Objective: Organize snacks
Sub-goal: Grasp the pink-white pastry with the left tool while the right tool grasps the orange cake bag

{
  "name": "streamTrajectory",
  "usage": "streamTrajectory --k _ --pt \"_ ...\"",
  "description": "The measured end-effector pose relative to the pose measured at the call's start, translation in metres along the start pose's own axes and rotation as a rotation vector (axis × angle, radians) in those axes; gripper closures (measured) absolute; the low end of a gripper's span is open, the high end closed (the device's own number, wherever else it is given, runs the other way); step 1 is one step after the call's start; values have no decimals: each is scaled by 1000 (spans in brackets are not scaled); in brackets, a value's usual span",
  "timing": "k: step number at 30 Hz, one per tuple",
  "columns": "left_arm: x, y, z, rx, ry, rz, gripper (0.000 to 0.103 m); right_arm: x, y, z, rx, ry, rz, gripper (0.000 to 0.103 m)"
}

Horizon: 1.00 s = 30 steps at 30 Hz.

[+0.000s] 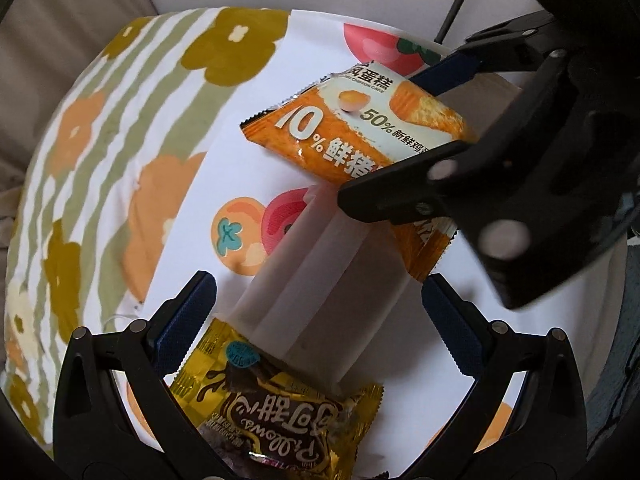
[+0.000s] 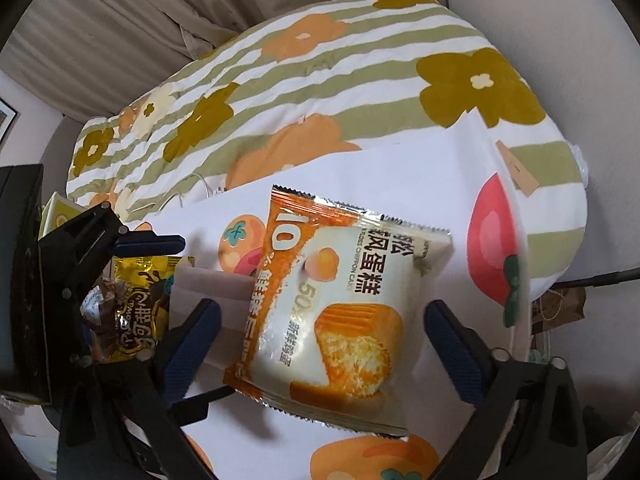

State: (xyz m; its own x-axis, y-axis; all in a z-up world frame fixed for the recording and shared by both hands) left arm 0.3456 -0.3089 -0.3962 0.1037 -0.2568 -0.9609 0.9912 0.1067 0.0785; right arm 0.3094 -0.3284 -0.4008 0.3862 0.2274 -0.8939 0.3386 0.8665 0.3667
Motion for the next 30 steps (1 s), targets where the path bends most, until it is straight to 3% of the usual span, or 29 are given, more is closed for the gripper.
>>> streamTrajectory --k 1,3,8,18,21,30 --pt "0 0 0 3 0 -3 1 2 -1 -1 0 5 -7 12" --pt "2 1 1 8 2 -6 1 6 -3 -1 -5 13 -16 26" --pt "6 1 3 13 10 -7 9 0 -6 -1 -8 8 2 39" --pt "26 -11 0 87 88 28 13 -17 -21 -8 14 -10 -1 40" --pt "24 -9 0 64 79 23 21 -21 -22 -12 11 -12 5 40" --pt "18 -11 1 -5 81 34 29 -32 -18 -20 5 -32 37 40"
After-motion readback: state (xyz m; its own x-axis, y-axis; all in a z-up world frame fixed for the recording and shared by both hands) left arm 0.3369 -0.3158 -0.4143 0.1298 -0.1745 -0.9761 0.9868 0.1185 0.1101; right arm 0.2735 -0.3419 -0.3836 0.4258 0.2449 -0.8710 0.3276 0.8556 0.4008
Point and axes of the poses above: each gripper's, at about its wrist camera, not at the fingertips, and x roughly the way its jaws point, y to its left, z to its top, the point moved 10 cm from there along x, roughly the way its jaws point, and after that the axes turned 9 degrees about x, right-handed, at the moved point
